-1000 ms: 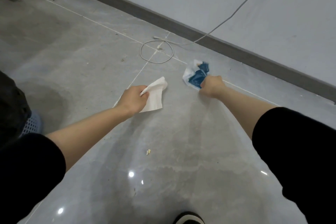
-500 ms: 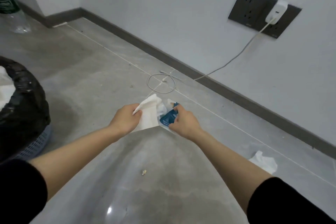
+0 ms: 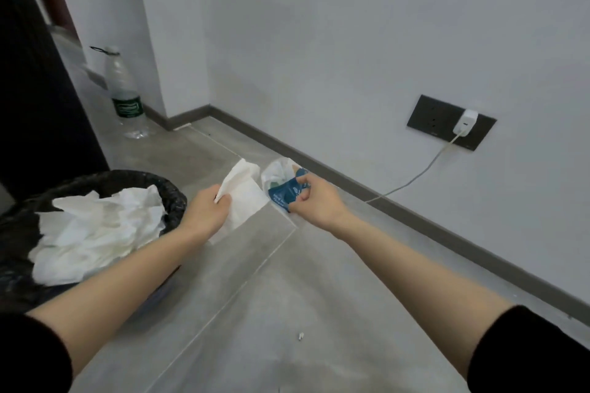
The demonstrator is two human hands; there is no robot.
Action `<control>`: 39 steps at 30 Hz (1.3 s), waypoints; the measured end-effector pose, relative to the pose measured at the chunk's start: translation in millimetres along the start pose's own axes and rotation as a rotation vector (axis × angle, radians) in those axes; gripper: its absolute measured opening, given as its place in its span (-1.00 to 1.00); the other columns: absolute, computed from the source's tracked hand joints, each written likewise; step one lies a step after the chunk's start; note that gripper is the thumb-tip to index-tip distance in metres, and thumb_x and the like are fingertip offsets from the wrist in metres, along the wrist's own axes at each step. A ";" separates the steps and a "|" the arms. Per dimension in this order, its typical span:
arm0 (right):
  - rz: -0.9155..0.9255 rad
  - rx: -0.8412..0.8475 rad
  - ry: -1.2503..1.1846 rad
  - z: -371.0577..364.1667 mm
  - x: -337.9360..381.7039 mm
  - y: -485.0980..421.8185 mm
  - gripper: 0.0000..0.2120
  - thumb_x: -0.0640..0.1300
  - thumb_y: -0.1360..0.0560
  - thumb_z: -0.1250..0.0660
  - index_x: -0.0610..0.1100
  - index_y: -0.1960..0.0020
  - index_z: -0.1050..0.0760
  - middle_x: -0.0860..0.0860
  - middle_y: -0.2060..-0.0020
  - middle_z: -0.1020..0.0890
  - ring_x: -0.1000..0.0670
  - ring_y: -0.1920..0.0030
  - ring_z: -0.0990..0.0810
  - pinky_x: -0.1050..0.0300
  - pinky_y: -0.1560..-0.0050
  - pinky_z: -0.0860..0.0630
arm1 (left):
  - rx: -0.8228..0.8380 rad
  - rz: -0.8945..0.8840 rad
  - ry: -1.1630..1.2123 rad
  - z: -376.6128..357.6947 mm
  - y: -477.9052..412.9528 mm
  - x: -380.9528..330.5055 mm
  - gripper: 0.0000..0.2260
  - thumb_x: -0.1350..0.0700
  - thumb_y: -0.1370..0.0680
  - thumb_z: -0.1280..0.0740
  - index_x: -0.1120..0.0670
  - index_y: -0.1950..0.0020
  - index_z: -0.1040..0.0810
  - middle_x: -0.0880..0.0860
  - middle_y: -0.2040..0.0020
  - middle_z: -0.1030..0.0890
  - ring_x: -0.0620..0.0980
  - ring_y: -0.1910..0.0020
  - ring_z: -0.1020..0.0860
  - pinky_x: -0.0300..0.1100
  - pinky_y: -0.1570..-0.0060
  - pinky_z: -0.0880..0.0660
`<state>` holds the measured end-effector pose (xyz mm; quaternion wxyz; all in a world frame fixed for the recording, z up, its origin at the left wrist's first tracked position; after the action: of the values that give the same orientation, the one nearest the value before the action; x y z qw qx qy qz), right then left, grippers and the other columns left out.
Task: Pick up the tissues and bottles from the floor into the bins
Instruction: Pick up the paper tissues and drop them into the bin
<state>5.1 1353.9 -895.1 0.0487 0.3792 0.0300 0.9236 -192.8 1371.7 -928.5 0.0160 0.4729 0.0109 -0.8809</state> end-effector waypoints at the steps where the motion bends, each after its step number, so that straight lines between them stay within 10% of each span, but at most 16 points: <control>1: 0.018 0.003 -0.004 0.2 13.1 3.6 -0.49 -0.21 -0.42 -0.38 -0.13 -0.35 -0.36 -0.04 0.11 -0.60 -0.03 0.03 -0.59 0.08 0.01 -0.54 | -0.024 0.003 0.011 11.5 4.5 0.9 -0.81 0.25 -0.57 -0.13 0.30 0.12 -0.48 0.18 0.18 -0.49 0.08 0.18 -0.41 -0.12 0.20 -0.26; 21: 0.143 0.248 0.055 -66.1 177.5 20.0 -0.50 -0.22 -0.44 -0.38 -0.14 -0.34 -0.33 -0.10 0.00 -0.51 -0.04 0.21 -0.57 0.14 0.29 -0.60 | -0.288 0.177 0.043 178.9 43.9 52.6 -0.91 0.21 -0.55 -0.18 0.18 -0.01 -0.44 0.07 0.11 -0.48 -0.02 0.22 -0.42 -0.16 0.31 -0.31; 27: 0.167 0.251 -0.070 -115.1 179.1 9.2 -0.47 -0.24 -0.40 -0.38 0.01 -0.32 -0.34 -0.14 -0.01 -0.55 -0.13 0.12 -0.64 -0.02 0.22 -0.66 | -0.340 0.335 -0.205 193.3 32.0 105.5 -0.81 0.12 -0.49 -0.22 0.05 -0.03 -0.58 0.15 -0.11 -0.52 0.21 -0.21 -0.36 -0.10 -0.07 -0.30; 34: 0.344 0.259 0.086 -172.4 192.5 -9.4 -0.39 -0.20 -0.43 -0.33 0.13 -0.41 -0.29 -0.05 0.09 -0.61 -0.10 0.05 -0.62 0.01 0.01 -0.58 | -0.260 0.252 -0.244 184.9 21.0 136.2 -0.87 0.09 -0.48 -0.33 0.08 0.25 -0.55 0.03 0.29 -0.56 0.04 0.25 -0.52 -0.12 0.29 -0.40; 39: 0.441 0.356 0.325 -213.8 181.0 -16.2 -0.38 -0.17 -0.48 -0.28 0.20 -0.44 -0.18 -0.03 0.11 -0.60 -0.10 0.09 -0.57 0.00 0.13 -0.56 | -0.247 0.243 -0.437 176.1 15.0 158.4 -0.89 -0.01 -0.48 -0.30 0.01 0.13 -0.55 -0.03 0.20 -0.60 0.03 0.07 -0.54 -0.07 -0.01 -0.32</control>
<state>-272.2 1386.4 -922.3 -0.2252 0.2264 0.1154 0.9406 -426.3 1347.9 -963.3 0.1811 0.2639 0.0576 -0.9457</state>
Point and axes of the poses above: each hand's wrist, its own y-axis away from the middle knuckle, its own z-axis out of the back of the hand, x = y × z, the point moved 2 cm from there along -y, towards the middle knuckle
